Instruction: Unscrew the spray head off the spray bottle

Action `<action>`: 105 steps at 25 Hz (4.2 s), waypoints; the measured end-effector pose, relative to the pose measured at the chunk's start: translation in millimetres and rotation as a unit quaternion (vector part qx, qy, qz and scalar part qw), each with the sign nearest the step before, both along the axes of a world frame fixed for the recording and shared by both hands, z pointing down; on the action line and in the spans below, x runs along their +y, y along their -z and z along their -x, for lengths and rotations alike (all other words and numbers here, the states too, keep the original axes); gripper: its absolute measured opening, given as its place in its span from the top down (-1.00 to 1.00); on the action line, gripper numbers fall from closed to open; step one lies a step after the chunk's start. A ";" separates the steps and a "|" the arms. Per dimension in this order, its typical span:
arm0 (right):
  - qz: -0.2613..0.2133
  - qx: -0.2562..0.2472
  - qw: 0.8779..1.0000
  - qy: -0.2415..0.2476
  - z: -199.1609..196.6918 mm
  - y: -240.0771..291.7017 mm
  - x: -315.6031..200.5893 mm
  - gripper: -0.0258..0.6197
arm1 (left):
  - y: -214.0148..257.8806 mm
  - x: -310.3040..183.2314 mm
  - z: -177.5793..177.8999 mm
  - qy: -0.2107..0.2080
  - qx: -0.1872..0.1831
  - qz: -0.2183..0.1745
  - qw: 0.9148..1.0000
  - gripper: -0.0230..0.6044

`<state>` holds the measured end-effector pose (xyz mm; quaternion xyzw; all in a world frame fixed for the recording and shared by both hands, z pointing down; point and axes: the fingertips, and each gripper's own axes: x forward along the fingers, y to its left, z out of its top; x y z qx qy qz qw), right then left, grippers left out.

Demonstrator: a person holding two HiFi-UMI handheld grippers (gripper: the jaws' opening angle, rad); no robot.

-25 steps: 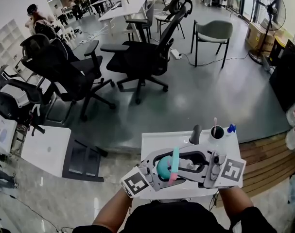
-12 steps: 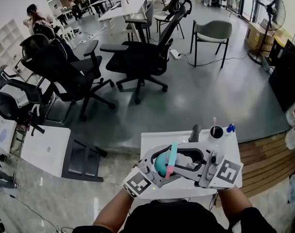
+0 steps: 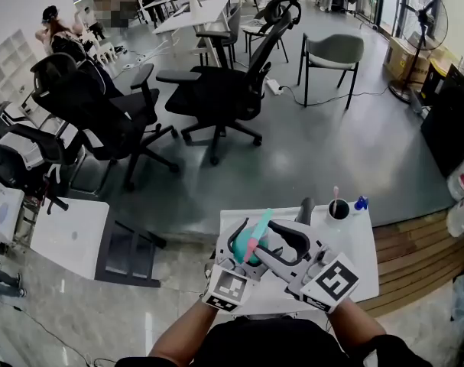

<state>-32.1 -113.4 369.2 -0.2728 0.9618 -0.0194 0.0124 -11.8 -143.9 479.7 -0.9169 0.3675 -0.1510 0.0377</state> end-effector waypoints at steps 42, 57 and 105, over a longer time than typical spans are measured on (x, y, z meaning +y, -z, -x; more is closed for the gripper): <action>-0.095 -0.135 0.985 -0.058 -53.2 118.6 11.2 0.47 | -121.7 5.6 26.3 0.044 -0.022 0.121 0.991 -0.45; -0.069 -0.071 0.988 -0.117 -73.9 70.4 -13.0 0.47 | -65.2 -17.7 51.4 0.081 0.013 0.075 0.994 -0.45; -0.005 0.049 0.962 -0.268 -149.1 -54.6 -15.4 0.47 | 18.5 -25.0 70.7 0.118 0.069 -0.028 0.990 -0.45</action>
